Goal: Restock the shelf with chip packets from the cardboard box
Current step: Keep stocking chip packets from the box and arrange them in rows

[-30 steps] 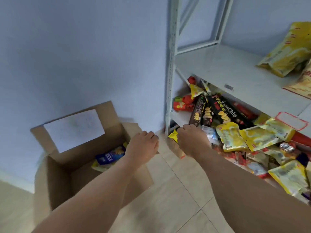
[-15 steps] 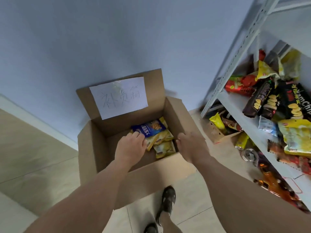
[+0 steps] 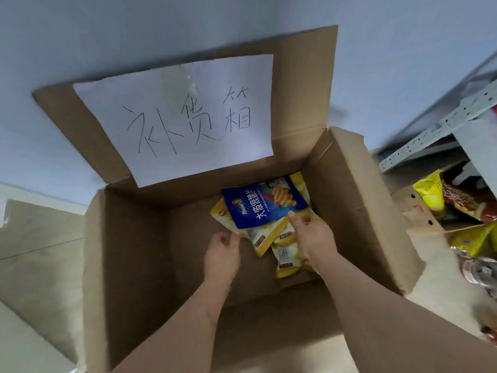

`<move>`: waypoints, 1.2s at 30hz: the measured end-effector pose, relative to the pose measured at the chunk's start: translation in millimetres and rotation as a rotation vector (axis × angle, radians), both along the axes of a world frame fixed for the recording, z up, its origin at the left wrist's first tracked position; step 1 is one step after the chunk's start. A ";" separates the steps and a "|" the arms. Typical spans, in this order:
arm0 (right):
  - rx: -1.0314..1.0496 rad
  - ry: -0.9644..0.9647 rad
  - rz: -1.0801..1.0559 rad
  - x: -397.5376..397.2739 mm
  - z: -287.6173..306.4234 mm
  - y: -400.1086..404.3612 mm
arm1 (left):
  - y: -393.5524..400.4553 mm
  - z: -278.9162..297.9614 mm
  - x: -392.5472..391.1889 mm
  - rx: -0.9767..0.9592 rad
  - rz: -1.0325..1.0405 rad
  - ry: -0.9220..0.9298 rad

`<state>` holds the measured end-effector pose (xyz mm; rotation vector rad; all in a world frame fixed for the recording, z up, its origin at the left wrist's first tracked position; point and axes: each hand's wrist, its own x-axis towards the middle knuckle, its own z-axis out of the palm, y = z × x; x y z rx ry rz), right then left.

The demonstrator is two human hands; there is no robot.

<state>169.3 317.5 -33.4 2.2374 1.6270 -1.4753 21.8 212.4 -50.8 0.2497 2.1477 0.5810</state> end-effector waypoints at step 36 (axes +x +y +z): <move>0.025 -0.492 0.913 -30.5 -195.6 124.3 | 21.7 -211.6 -0.2 0.226 0.620 -0.675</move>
